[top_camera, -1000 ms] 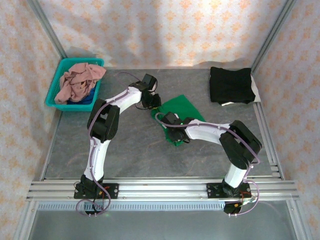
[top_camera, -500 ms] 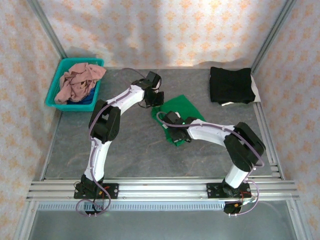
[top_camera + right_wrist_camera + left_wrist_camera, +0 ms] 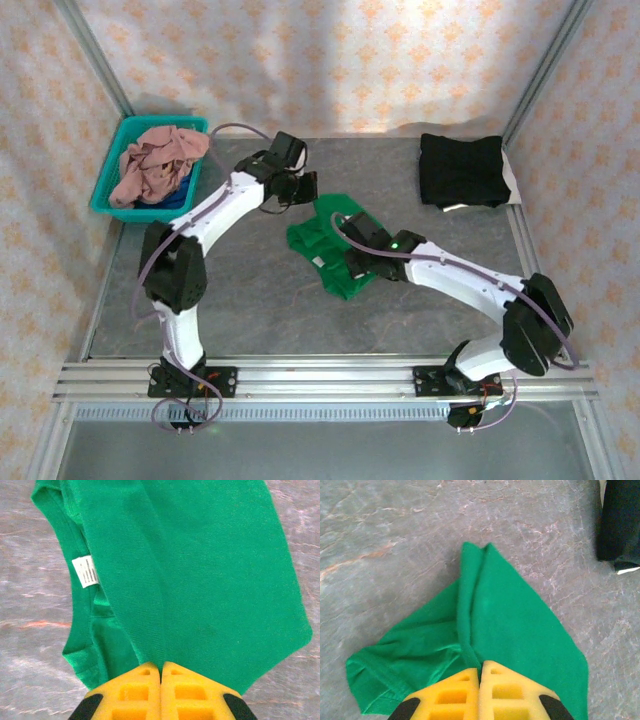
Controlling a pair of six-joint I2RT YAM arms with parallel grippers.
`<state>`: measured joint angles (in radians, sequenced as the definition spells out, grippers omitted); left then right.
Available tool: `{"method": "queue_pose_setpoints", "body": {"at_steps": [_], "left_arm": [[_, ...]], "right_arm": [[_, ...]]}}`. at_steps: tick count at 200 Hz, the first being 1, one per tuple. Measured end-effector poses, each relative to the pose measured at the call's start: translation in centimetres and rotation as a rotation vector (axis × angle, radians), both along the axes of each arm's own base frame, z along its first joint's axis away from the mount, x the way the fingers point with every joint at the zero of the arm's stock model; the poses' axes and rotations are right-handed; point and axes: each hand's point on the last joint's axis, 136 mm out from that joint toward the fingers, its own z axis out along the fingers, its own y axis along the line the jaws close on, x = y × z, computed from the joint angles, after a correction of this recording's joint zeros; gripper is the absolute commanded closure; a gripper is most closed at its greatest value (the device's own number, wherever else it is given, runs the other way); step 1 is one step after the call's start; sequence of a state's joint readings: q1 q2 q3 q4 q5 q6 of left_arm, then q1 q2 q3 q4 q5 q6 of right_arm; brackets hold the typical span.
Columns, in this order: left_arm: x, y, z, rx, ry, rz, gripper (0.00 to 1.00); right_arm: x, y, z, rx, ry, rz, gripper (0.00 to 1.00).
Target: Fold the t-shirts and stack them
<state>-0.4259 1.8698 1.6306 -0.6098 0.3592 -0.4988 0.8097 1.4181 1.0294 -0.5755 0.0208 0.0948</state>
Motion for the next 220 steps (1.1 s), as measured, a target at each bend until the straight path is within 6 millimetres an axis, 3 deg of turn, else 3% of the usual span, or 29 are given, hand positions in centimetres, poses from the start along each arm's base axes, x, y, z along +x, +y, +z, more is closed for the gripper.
{"method": "queue_pose_setpoints", "body": {"at_steps": [20,54,69,91,125,137,149,185,220], "left_arm": [[-1.5,1.1,-1.1,0.013,0.01,0.013,1.0],[-5.8,4.5,-7.8,0.071,0.15,0.073,1.0],[-7.3,5.7,-9.5,0.082,0.196,0.098,1.0],[-8.4,6.2,-9.3,0.074,0.193,0.109,1.0],[-8.9,6.4,-6.7,0.025,0.098,0.123,1.0],[-9.6,6.8,-7.1,0.017,0.09,0.136,1.0],[-10.6,7.2,-8.7,0.022,0.116,0.152,1.0],[-15.0,9.9,-15.0,0.096,0.259,0.22,1.0],[-14.6,10.5,-15.0,0.101,0.239,0.245,1.0]], "right_arm": [[-1.2,1.6,-0.9,0.033,0.041,0.058,1.0],[-4.0,4.2,-5.1,0.005,0.165,0.162,1.0],[-5.2,4.8,-6.9,-0.013,0.223,0.193,1.0],[-6.0,5.0,-8.2,-0.024,0.272,0.209,1.0],[-6.3,5.4,-7.5,0.009,0.275,0.227,0.97],[-6.7,5.6,-7.1,0.039,0.28,0.24,0.95],[-7.2,5.9,-7.2,0.062,0.295,0.255,0.95],[-10.1,5.9,-9.6,0.037,0.38,0.297,0.76],[-10.7,5.9,-9.6,0.037,0.394,0.315,0.54]]}}
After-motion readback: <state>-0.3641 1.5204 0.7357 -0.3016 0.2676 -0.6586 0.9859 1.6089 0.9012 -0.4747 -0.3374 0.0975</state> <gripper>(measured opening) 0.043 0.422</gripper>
